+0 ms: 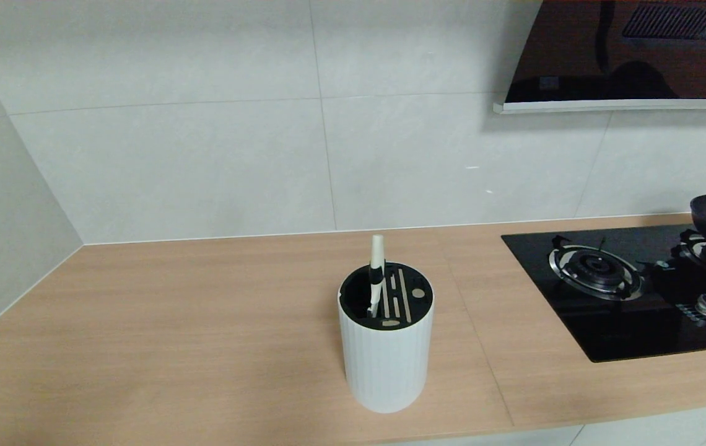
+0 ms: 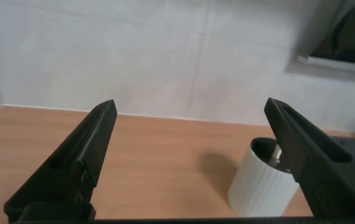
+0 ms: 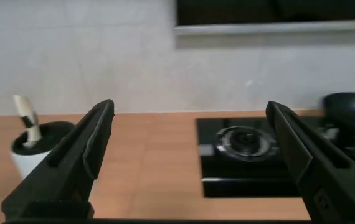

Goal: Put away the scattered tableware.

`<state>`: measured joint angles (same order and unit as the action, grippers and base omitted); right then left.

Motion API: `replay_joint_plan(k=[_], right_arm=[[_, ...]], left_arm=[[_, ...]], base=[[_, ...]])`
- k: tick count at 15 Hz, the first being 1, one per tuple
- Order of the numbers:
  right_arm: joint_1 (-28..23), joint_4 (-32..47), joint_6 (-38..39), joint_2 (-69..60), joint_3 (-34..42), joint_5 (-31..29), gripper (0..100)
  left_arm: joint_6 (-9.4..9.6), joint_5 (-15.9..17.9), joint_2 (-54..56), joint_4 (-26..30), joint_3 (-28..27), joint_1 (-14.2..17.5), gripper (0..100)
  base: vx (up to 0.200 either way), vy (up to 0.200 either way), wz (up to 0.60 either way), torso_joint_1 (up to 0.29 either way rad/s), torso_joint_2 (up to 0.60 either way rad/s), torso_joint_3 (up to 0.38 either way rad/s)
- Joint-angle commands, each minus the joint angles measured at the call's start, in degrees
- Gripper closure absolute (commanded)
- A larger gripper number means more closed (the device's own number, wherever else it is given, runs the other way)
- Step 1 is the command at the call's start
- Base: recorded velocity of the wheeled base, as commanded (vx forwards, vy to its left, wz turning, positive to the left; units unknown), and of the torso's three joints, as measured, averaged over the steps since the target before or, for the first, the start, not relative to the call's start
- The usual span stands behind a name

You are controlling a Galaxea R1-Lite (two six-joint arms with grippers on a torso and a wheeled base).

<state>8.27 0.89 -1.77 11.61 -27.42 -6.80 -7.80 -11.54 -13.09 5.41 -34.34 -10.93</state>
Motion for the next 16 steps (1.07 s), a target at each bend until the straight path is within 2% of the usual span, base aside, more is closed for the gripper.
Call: replay_joint_plan(k=[1,2,3,4,5,6,7,8,10,11,12,13,16], right_arm=[[-2.7,1.0,-0.4,-6.1,2.1,-0.1,0],[-7.3,0.8,-0.4,-8.9,3.1,2.3,0],[-8.3,1.7,-0.5,-11.2,4.0,6.5,0],[-8.4,1.7,-0.8,-11.5,4.7,7.3,0],[-8.4,1.6,-0.8,-11.6,6.5,5.7,0],[-8.4,1.6,-0.8,-11.6,8.5,5.1,0],[-8.4,1.3,-0.8,-11.6,11.5,5.1,0],[-8.4,1.0,-0.8,-11.6,13.1,5.0,0],[-8.4,-2.3,-0.8,-11.6,21.0,5.1,0],[-8.4,-4.1,-1.0,-11.6,23.8,5.2,0],[-8.4,-5.6,-2.4,-11.6,26.2,5.3,0],[-8.4,-4.8,-3.8,-11.6,27.4,5.4,0],[-8.4,-3.0,-3.9,-11.5,27.2,7.6,0]], left_arm=[[-0.02,0.6,7.5,2.6,0.4,4.3,0],[-0.11,0.6,8.2,2.8,2.3,7.9,0],[0.24,2.1,10.2,3.0,3.8,9.4,0],[1.30,3.6,11.4,2.9,5.0,10.2,0],[5.87,5.8,13.1,2.8,8.8,11.3,0],[8.68,4.9,13.1,2.2,13.4,11.3,0],[10.79,4.6,13.1,1.4,19.6,11.3,0],[11.67,4.7,13.1,0.7,22.3,11.3,0],[11.93,5.2,13.1,-7.2,34.3,11.3,0],[10.70,7.4,13.1,-8.2,34.3,11.3,0],[8.68,9.6,13.1,-6.7,34.3,11.3,0],[8.07,10.4,13.1,-5.0,34.3,11.3,0],[8.42,11.0,13.1,-5.5,34.3,11.2,0]], base=[[0.000,0.000,0.00,0.000,0.00,0.000],[0.000,0.000,0.00,0.000,0.00,0.000],[0.000,0.000,0.00,0.000,0.00,0.000],[0.000,0.000,0.00,0.000,0.00,0.000],[0.000,0.000,0.00,0.000,0.00,0.000],[0.000,0.000,0.00,0.000,0.00,0.000],[0.000,0.000,0.00,0.000,0.00,0.000],[0.000,0.000,0.00,0.000,0.00,0.000],[0.000,0.000,0.00,0.000,0.00,0.000],[0.000,0.000,0.00,0.000,0.00,0.000],[0.000,0.000,0.00,0.000,0.00,0.000],[0.000,0.000,0.00,0.000,0.00,0.000],[0.000,0.000,0.00,0.000,0.00,0.000]])
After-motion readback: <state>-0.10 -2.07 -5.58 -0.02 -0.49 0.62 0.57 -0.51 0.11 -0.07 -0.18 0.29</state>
